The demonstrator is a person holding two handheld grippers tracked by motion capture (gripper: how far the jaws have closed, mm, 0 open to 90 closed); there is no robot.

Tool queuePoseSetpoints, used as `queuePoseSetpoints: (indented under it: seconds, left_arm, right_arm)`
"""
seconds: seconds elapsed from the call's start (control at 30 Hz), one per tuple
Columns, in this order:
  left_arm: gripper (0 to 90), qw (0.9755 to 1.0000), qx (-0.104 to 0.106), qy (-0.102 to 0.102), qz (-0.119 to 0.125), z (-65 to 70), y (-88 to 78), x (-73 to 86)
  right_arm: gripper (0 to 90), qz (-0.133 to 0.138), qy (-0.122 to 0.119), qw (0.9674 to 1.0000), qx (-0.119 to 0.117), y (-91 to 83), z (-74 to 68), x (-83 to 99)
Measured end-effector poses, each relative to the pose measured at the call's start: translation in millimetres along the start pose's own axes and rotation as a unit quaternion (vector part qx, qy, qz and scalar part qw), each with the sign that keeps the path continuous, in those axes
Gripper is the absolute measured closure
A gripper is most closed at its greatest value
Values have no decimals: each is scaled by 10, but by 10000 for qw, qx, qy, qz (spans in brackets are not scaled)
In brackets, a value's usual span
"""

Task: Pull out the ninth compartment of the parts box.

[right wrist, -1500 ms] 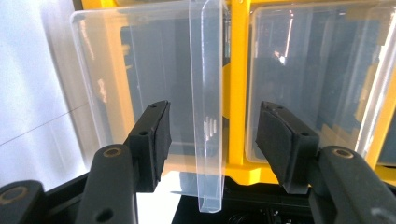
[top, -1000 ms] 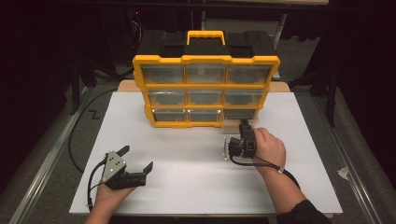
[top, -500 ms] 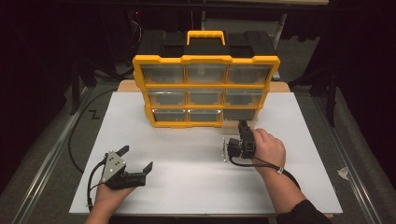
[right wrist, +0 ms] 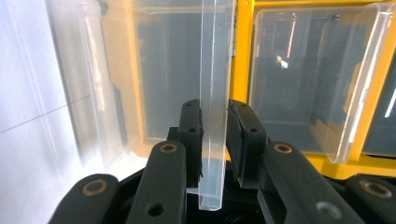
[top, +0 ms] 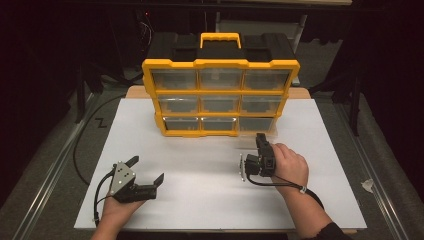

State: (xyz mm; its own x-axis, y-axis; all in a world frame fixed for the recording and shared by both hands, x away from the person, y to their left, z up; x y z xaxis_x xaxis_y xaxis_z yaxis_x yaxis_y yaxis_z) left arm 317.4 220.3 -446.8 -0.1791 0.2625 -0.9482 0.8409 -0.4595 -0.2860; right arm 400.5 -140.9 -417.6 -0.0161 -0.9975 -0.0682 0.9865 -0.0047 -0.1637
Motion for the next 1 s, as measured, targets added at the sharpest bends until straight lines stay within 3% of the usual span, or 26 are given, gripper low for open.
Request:
queuePoseSetpoints:
  seconds: [0.7, 0.87, 1.0]
  left_arm:
    - [1, 10000, 36, -11, -43, 8, 10, 11]
    - [1, 10000, 38, -21, -53, 11, 12, 15]
    - [1, 10000, 41, -31, -55, 19, 8, 17]
  right_arm:
    - [783, 74, 12, 10000, 39, -179, -46, 31]
    - [781, 125, -118, 9998, 72, -183, -79, 47]
    - [781, 126, -12, 9999, 77, -185, -108, 65]
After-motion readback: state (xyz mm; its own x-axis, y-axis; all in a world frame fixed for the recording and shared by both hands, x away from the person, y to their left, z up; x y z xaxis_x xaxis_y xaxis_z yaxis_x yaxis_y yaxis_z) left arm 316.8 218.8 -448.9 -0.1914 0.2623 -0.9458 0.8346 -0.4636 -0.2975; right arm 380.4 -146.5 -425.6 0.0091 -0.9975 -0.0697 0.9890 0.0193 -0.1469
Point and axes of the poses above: each handheld gripper's, and its own axes: y roughly forward along the jaws, x roughly out of its underside, z roughly to its right, the point moved 3 cm from there along y, roughly forward along the jaws, and after that the axes turned 5 degrees about y, right-handed, at the moved point
